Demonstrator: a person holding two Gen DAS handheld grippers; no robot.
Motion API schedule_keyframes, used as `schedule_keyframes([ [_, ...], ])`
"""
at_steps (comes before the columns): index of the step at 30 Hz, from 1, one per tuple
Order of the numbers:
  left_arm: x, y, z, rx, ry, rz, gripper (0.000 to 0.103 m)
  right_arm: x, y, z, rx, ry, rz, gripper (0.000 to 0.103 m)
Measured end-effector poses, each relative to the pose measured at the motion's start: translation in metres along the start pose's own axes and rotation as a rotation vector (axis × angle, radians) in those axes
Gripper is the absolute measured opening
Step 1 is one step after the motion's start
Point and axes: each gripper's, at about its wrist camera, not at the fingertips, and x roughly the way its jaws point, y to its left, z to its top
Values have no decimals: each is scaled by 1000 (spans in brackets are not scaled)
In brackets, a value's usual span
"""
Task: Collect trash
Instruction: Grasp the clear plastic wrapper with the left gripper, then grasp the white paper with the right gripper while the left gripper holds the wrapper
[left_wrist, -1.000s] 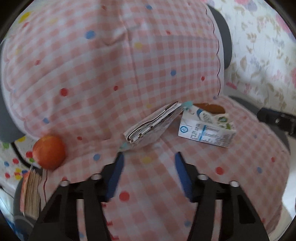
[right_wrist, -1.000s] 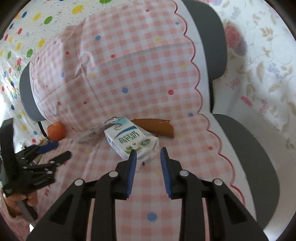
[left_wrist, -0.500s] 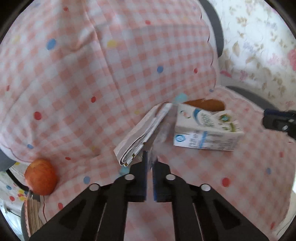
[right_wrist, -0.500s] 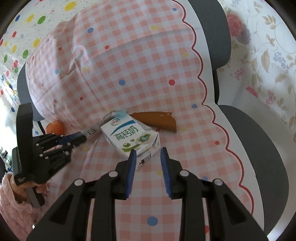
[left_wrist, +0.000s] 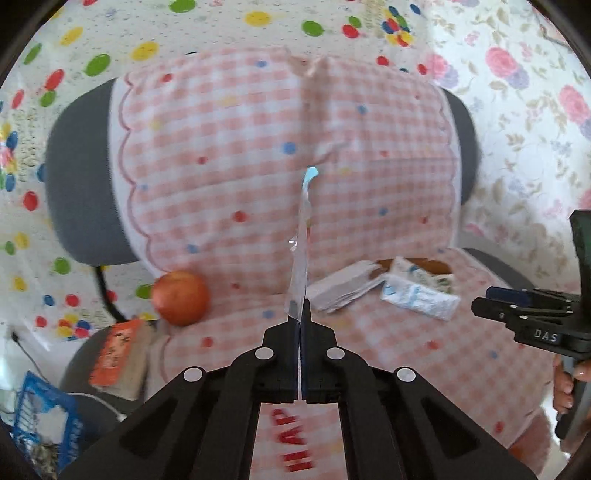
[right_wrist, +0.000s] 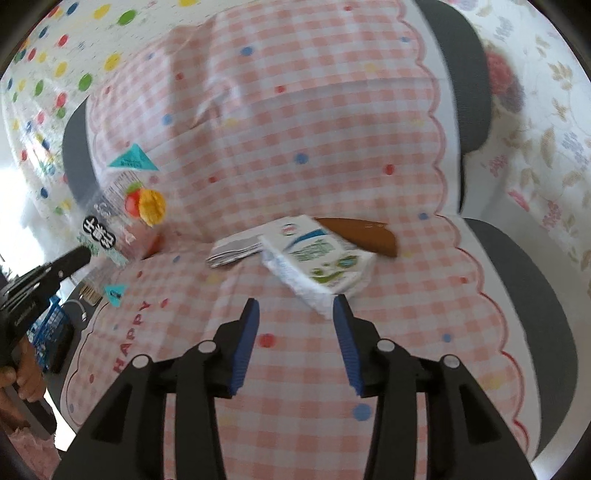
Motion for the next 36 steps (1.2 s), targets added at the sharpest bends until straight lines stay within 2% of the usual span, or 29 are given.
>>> schedule_keyframes([
  [3,5,13,-7,-10,14,27,1,16,24,5,-51,13,18,41],
  [11,18,52,-11,-91,21,26,1,77,80,27,-168,82,35,41],
  [15,28,66,-9,-117,19,19,1,112,99,41,-214,126,30,41],
  [19,37,75,-10,-142,15,2,1,150,117,57,-295,180,-12,42],
  [22,43,77,-12,-155,18,-18,1,177,120,65,-357,245,-46,48],
  [26,48,78,-15,-160,26,-36,1,196,116,63,-402,295,-119,66],
  [30,53,79,-17,-168,40,-41,1,196,110,58,-415,299,-138,67],
  [33,55,78,-18,-169,46,-41,1,196,112,53,-440,289,-145,60],
  [35,54,78,-18,-170,49,-40,1,197,112,51,-456,287,-160,32],
  [36,54,78,-19,-171,52,-37,1,197,113,49,-468,278,-180,30],
])
